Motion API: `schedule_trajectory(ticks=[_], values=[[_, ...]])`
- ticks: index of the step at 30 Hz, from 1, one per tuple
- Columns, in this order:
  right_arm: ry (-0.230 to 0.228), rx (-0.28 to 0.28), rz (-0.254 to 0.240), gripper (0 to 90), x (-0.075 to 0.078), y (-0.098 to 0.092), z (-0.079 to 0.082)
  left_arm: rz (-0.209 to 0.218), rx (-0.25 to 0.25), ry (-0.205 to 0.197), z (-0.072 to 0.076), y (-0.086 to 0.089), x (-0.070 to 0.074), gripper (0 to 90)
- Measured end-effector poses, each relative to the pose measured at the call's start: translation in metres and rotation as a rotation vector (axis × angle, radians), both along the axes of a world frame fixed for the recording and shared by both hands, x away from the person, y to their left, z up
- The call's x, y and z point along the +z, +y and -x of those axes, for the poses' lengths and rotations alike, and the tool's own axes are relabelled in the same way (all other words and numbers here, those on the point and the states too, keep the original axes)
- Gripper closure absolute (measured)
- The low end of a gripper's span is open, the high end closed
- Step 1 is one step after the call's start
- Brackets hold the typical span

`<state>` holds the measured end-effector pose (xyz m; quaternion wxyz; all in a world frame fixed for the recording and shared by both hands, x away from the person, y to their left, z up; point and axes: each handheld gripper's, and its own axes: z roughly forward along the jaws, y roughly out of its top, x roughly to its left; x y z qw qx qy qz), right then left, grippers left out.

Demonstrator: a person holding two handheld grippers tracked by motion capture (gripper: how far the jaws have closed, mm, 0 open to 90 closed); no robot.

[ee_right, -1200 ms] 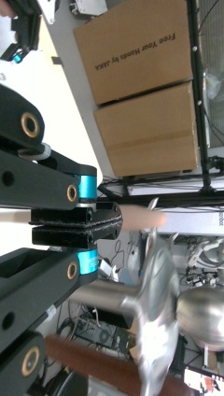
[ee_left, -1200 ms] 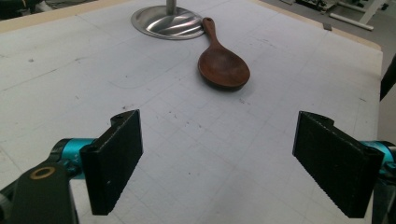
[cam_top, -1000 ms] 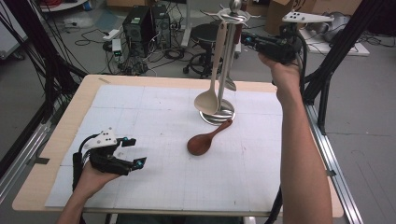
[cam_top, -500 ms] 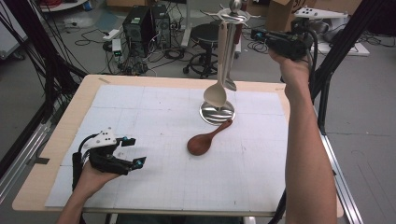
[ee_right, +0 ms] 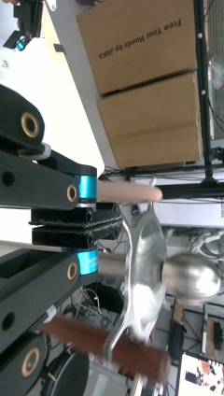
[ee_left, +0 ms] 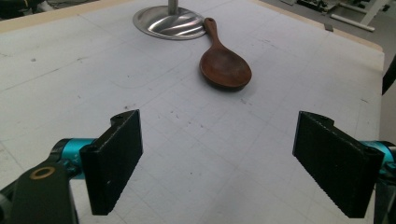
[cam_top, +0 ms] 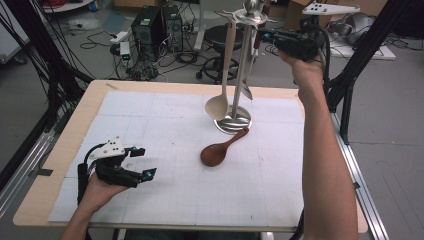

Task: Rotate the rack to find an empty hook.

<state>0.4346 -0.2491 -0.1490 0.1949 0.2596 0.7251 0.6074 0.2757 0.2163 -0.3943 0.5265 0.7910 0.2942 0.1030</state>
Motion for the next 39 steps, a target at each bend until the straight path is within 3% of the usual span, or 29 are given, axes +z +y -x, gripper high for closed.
schedule_trajectory(ticks=[12,20,39], values=[[-0.006,0.027,0.008,89.8,-0.002,0.023,-0.002,-0.001,0.002,-0.003,0.000,0.001,0.000,16.7],[-0.002,0.033,0.011,89.7,-0.004,0.026,-0.003,-0.002,0.001,-0.005,0.000,0.002,0.001,16.7],[0.041,0.077,0.004,70.7,-0.038,0.025,0.015,-0.002,-0.002,-0.004,0.000,0.000,0.000,16.7]])
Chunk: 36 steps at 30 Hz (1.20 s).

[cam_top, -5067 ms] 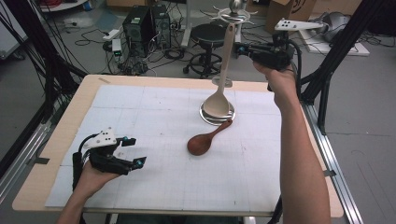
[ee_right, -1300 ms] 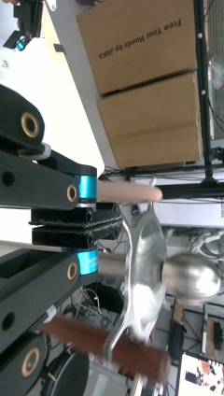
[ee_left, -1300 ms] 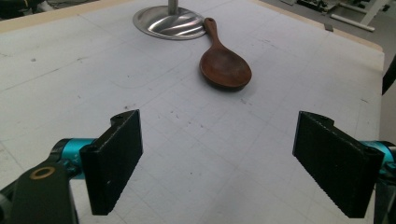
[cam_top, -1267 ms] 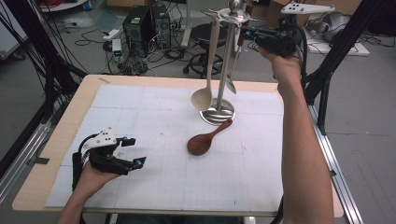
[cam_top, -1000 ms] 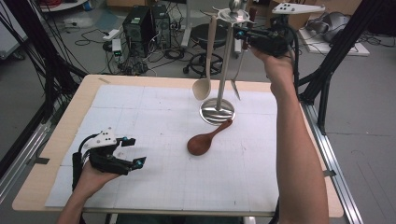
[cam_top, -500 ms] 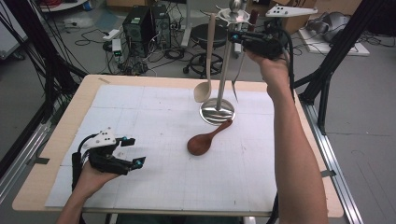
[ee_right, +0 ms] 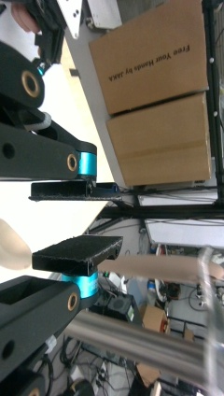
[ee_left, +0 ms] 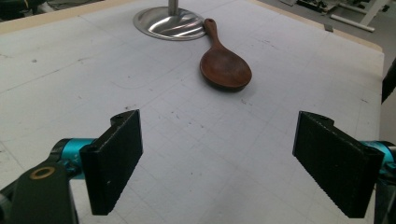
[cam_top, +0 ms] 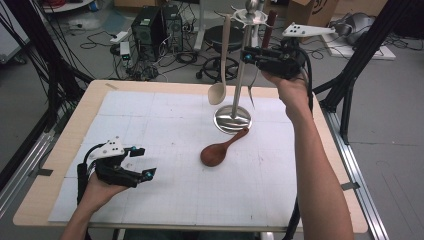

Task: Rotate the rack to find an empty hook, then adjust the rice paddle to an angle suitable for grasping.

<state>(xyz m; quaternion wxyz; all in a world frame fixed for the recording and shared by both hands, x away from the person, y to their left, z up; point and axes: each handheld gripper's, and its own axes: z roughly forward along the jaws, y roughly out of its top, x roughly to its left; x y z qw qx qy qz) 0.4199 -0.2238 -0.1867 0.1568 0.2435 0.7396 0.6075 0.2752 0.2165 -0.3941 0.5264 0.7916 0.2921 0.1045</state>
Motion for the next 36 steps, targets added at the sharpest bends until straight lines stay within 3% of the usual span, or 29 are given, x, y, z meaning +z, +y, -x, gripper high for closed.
schedule_trajectory(ticks=[25,36], values=[[0.092,0.044,0.011,52.7,-0.065,-0.001,0.024,0.005,0.001,-0.001,0.001,0.001,0.001,16.7],[0.127,0.061,0.026,50.0,-0.096,0.001,0.034,0.005,0.007,-0.002,0.003,0.000,0.002,16.7]])
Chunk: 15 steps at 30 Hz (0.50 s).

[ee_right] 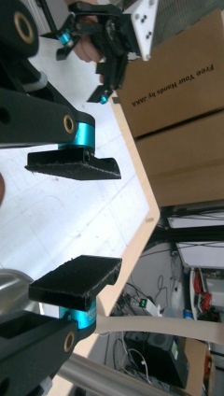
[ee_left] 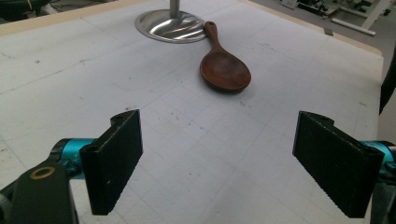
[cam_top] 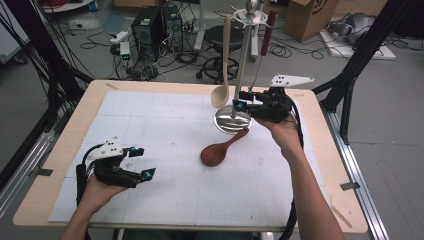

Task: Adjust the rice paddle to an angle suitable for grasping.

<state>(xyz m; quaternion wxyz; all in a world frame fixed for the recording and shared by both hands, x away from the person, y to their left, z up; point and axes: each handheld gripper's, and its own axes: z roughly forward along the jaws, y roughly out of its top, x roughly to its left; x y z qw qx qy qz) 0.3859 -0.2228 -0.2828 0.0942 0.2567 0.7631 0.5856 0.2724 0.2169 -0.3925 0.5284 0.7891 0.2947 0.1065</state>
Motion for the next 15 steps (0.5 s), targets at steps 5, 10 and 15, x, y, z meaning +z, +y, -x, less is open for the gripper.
schedule_trajectory(ticks=[5,10,15], values=[[0.020,0.003,0.035,50.3,-0.015,-0.002,0.006,-0.007,-0.003,0.002,0.001,-0.003,-0.001,16.7],[0.038,0.000,0.043,52.3,-0.029,-0.008,0.010,-0.008,0.001,0.002,0.001,-0.005,-0.002,16.7],[0.044,-0.002,0.049,55.0,-0.041,-0.012,0.015,-0.013,0.002,-0.001,0.001,-0.005,-0.002,16.7]])
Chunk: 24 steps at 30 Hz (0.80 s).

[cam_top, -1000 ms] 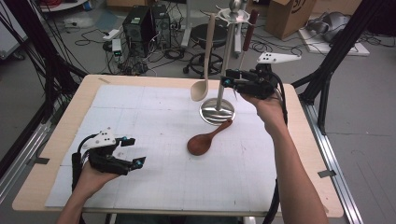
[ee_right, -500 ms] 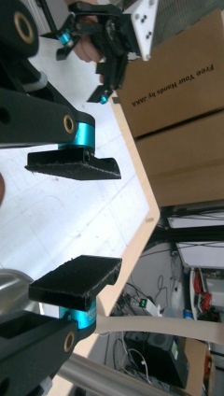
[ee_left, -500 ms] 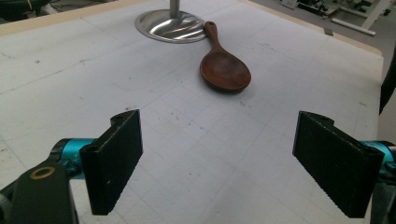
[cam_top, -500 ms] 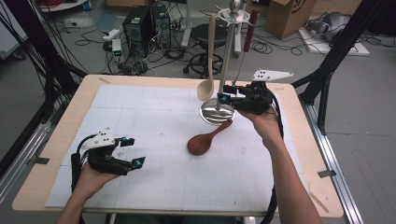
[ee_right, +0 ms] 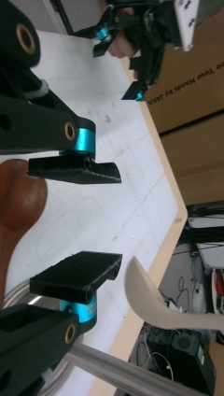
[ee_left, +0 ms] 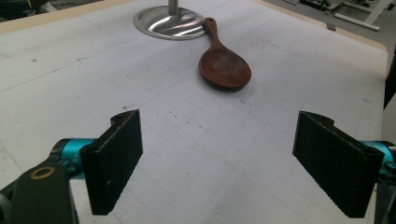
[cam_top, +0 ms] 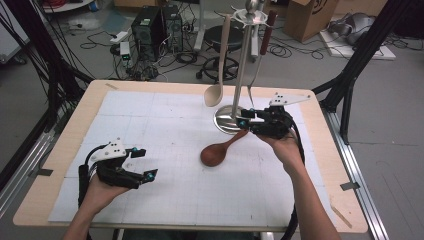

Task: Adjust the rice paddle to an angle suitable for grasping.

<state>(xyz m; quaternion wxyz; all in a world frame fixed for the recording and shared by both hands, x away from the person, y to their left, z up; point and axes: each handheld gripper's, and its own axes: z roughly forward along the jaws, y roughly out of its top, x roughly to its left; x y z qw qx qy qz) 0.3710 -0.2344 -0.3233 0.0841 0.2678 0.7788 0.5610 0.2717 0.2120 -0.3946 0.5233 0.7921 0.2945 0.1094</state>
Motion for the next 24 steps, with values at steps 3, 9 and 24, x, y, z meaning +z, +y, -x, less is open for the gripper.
schedule_trajectory(ticks=[3,9,24], values=[[0.007,-0.001,0.008,56.3,-0.007,-0.001,0.003,-0.001,-0.001,0.001,0.000,-0.001,-0.001,16.7],[0.023,0.005,0.026,58.7,-0.021,-0.001,0.007,-0.004,-0.008,0.001,0.001,-0.003,-0.001,16.7],[0.052,0.056,0.099,89.6,-0.056,0.005,0.011,-0.003,-0.004,0.000,0.000,-0.002,-0.001,16.5]])
